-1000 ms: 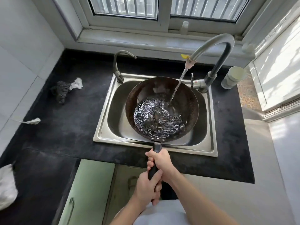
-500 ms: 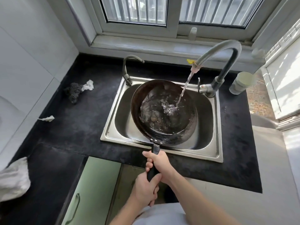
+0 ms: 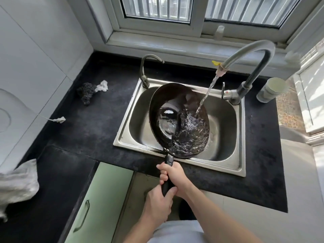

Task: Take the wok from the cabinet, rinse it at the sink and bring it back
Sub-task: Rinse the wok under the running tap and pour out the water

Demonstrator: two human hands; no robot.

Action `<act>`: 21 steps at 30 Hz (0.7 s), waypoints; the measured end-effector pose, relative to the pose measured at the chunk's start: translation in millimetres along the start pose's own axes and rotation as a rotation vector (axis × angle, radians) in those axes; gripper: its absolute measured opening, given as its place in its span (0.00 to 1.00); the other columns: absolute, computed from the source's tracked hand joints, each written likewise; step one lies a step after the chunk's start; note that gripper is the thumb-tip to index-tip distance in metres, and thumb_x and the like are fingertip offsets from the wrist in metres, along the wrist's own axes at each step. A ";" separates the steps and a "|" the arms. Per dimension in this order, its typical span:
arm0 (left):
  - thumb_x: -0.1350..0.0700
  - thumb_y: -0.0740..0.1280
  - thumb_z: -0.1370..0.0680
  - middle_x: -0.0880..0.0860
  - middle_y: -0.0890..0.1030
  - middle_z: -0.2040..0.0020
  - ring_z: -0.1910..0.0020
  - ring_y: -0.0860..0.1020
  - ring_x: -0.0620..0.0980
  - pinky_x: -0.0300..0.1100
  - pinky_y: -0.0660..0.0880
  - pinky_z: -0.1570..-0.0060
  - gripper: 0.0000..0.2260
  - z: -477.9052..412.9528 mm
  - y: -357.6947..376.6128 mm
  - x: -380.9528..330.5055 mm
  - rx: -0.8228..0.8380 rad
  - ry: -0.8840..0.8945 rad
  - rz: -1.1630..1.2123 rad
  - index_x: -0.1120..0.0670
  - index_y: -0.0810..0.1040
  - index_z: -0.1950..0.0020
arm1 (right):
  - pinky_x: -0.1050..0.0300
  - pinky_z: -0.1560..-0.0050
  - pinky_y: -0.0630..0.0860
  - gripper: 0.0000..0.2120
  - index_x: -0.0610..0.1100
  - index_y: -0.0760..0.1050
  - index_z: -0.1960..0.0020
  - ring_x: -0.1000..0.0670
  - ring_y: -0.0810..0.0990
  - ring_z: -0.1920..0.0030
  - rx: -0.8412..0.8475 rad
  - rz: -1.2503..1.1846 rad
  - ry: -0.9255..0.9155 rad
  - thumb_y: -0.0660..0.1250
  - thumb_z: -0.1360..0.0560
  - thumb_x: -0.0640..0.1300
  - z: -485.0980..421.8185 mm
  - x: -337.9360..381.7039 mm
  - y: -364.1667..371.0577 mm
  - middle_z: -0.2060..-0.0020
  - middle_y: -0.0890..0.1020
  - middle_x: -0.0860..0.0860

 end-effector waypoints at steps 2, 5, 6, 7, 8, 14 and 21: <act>0.44 0.68 0.28 0.49 0.74 0.77 0.78 0.71 0.50 0.46 0.67 0.73 0.13 -1.9 -2.5 -1.2 -0.031 0.029 -0.038 0.53 0.75 0.63 | 0.60 0.77 0.70 0.16 0.45 0.67 0.64 0.55 0.64 0.79 0.025 -0.034 -0.004 0.65 0.22 0.31 -2.3 1.1 0.9 0.75 0.65 0.52; 0.44 0.68 0.27 0.48 0.75 0.77 0.78 0.72 0.48 0.45 0.68 0.73 0.13 -3.3 -4.9 -1.6 -0.051 0.050 -0.098 0.52 0.75 0.62 | 0.60 0.76 0.70 0.16 0.46 0.67 0.64 0.55 0.64 0.79 0.061 -0.037 0.000 0.65 0.22 0.32 -3.3 1.6 3.6 0.75 0.65 0.52; 0.44 0.68 0.28 0.48 0.75 0.77 0.78 0.72 0.48 0.45 0.68 0.73 0.13 -3.4 -6.8 -2.0 -0.065 0.054 -0.109 0.52 0.75 0.62 | 0.60 0.76 0.70 0.17 0.46 0.66 0.64 0.55 0.64 0.79 0.071 -0.036 0.005 0.65 0.22 0.32 -3.8 0.8 4.8 0.75 0.65 0.52; 0.44 0.68 0.27 0.48 0.75 0.77 0.78 0.72 0.47 0.45 0.68 0.73 0.13 -3.8 -8.1 -1.8 -0.076 0.058 -0.121 0.52 0.75 0.62 | 0.60 0.76 0.70 0.17 0.46 0.66 0.65 0.55 0.64 0.78 0.079 -0.035 0.009 0.65 0.22 0.32 -4.2 0.1 6.0 0.75 0.64 0.52; 0.45 0.68 0.26 0.48 0.75 0.77 0.78 0.72 0.47 0.44 0.68 0.73 0.12 -3.2 -9.3 -2.5 -0.085 0.060 -0.136 0.52 0.75 0.62 | 0.60 0.76 0.70 0.17 0.46 0.66 0.65 0.55 0.64 0.78 0.086 -0.031 0.010 0.65 0.22 0.32 -5.0 -0.2 7.3 0.75 0.64 0.51; 0.46 0.68 0.24 0.51 0.77 0.74 0.75 0.74 0.48 0.45 0.72 0.71 0.13 -0.7 -19.5 -9.4 -0.178 0.114 -0.250 0.52 0.73 0.64 | 0.60 0.75 0.69 0.19 0.47 0.65 0.66 0.55 0.64 0.78 0.150 -0.022 0.015 0.65 0.22 0.32 -8.5 1.3 19.4 0.74 0.64 0.51; 0.47 0.67 0.22 0.49 0.76 0.70 0.71 0.74 0.44 0.34 0.69 0.69 0.11 8.2 -36.4 -28.2 -0.267 0.222 -0.393 0.51 0.72 0.61 | 0.60 0.75 0.69 0.19 0.47 0.65 0.67 0.56 0.64 0.78 0.238 -0.017 0.015 0.65 0.22 0.32 -7.8 4.6 43.5 0.75 0.64 0.51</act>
Point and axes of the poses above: each hand's wrist, its own z-axis away from the middle knuckle, its own y-axis out of the palm, x = y × z, the point moved 8 cm from there along -z, towards the middle knuckle
